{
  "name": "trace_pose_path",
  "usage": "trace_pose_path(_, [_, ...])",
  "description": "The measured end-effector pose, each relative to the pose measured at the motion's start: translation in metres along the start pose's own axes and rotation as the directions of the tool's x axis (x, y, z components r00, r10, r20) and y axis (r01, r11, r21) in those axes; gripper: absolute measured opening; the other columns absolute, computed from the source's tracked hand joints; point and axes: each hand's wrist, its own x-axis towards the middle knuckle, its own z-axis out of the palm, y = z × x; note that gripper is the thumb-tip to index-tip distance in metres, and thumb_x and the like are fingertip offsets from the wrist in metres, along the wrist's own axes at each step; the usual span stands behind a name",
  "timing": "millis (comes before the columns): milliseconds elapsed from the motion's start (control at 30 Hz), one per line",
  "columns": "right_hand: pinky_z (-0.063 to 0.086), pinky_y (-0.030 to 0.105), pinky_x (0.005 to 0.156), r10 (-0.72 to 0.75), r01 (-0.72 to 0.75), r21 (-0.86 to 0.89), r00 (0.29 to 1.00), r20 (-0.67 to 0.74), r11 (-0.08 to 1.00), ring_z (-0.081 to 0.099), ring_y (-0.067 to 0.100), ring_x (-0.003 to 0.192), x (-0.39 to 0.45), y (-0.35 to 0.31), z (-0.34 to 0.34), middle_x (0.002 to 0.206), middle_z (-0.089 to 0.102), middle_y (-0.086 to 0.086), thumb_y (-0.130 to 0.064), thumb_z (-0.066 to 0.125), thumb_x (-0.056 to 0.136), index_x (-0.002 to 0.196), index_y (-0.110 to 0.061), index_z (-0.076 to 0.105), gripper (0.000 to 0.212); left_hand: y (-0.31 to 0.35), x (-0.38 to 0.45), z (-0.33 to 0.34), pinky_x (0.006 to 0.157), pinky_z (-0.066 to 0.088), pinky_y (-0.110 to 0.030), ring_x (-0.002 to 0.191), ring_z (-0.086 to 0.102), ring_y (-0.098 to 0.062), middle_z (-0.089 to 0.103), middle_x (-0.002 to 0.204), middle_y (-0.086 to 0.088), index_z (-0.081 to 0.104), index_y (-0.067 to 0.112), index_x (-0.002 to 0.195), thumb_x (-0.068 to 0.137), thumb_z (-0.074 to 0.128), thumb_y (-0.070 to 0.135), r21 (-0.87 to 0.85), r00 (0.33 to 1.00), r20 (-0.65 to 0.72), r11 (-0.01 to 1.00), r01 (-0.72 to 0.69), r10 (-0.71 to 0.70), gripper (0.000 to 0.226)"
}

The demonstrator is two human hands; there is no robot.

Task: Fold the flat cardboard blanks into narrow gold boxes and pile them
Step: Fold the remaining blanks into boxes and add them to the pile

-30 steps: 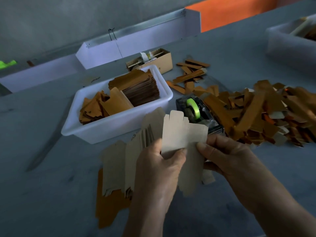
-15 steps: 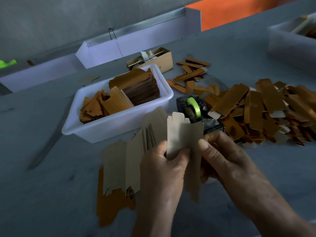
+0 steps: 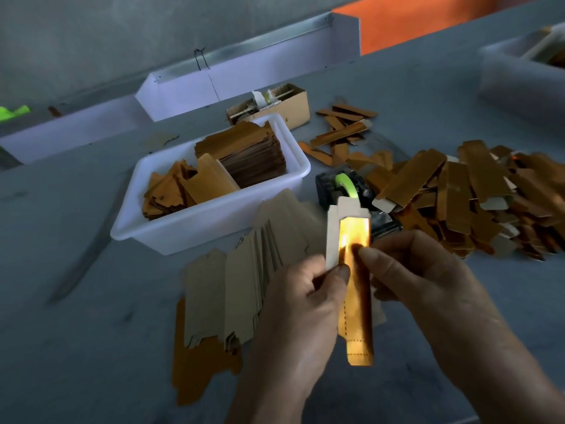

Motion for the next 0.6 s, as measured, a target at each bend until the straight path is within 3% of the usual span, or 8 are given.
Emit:
trace_pose_path(67, [0.053, 0.032, 0.075, 0.072, -0.074, 0.102, 0.997, 0.022, 0.992, 0.068, 0.013, 0.080, 0.002, 0.002, -0.003, 0.081, 0.071, 0.000, -0.046, 0.064, 0.060, 0.093, -0.017, 0.068, 0.044, 0.000, -0.001, -0.002, 0.076, 0.053, -0.048, 0.088, 0.065, -0.034, 0.069, 0.090, -0.017, 0.071, 0.017, 0.092, 0.091, 0.058, 0.037, -0.044, 0.997, 0.077, 0.999, 0.030, -0.026, 0.024])
trace_pose_path(167, [0.052, 0.028, 0.072, 0.122, -0.162, 0.263, 0.979, 0.161, 0.951, 0.070, 0.018, 0.080, 0.001, -0.003, -0.003, 0.083, 0.073, 0.007, -0.027, 0.062, 0.072, 0.086, -0.012, 0.073, 0.023, -0.003, -0.001, -0.002, 0.072, 0.058, -0.028, 0.084, 0.070, -0.013, 0.074, 0.089, 0.002, 0.069, 0.027, 0.095, 0.089, 0.064, 0.030, -0.086, 0.990, 0.111, 0.992, 0.092, -0.083, 0.009])
trace_pose_path(233, [0.053, 0.029, 0.072, 0.138, -0.177, 0.279, 0.978, 0.155, 0.944, 0.070, 0.018, 0.078, 0.001, -0.002, -0.003, 0.082, 0.073, 0.008, -0.023, 0.061, 0.073, 0.087, -0.011, 0.073, 0.022, -0.006, 0.000, 0.000, 0.067, 0.055, -0.019, 0.079, 0.070, -0.005, 0.074, 0.086, 0.010, 0.066, 0.028, 0.093, 0.085, 0.068, 0.029, -0.103, 0.993, 0.047, 0.988, 0.111, -0.107, 0.008])
trace_pose_path(367, [0.055, 0.026, 0.065, 0.157, -0.179, 0.280, 0.983, 0.097, 0.943, 0.070, 0.018, 0.072, 0.002, -0.003, -0.001, 0.077, 0.071, 0.008, -0.026, 0.060, 0.070, 0.087, -0.011, 0.071, 0.025, -0.007, 0.000, 0.006, 0.063, 0.056, -0.023, 0.070, 0.068, -0.008, 0.072, 0.076, 0.007, 0.071, 0.028, 0.082, 0.083, 0.070, 0.027, -0.092, 0.994, -0.103, 0.995, 0.038, -0.047, 0.002])
trace_pose_path(467, [0.056, 0.024, 0.060, 0.141, -0.149, 0.268, 0.989, 0.051, 0.952, 0.070, 0.019, 0.071, 0.002, -0.005, 0.000, 0.076, 0.071, 0.009, -0.029, 0.061, 0.066, 0.084, -0.013, 0.071, 0.026, -0.010, -0.002, 0.010, 0.067, 0.059, -0.030, 0.075, 0.068, -0.007, 0.072, 0.082, 0.010, 0.072, 0.033, 0.086, 0.082, 0.070, 0.030, -0.011, 0.979, -0.204, 1.000, 0.008, -0.010, 0.005])
trace_pose_path(600, [0.057, 0.026, 0.062, 0.129, -0.123, 0.268, 0.992, -0.005, 0.955, 0.071, 0.020, 0.072, 0.002, -0.005, 0.002, 0.078, 0.072, 0.009, -0.028, 0.061, 0.066, 0.087, -0.011, 0.069, 0.028, -0.004, -0.007, 0.023, 0.073, 0.052, -0.018, 0.084, 0.057, 0.000, 0.055, 0.089, 0.018, 0.069, 0.038, 0.095, 0.084, 0.066, 0.034, 0.203, 0.926, -0.353, 0.977, -0.066, 0.136, 0.012])
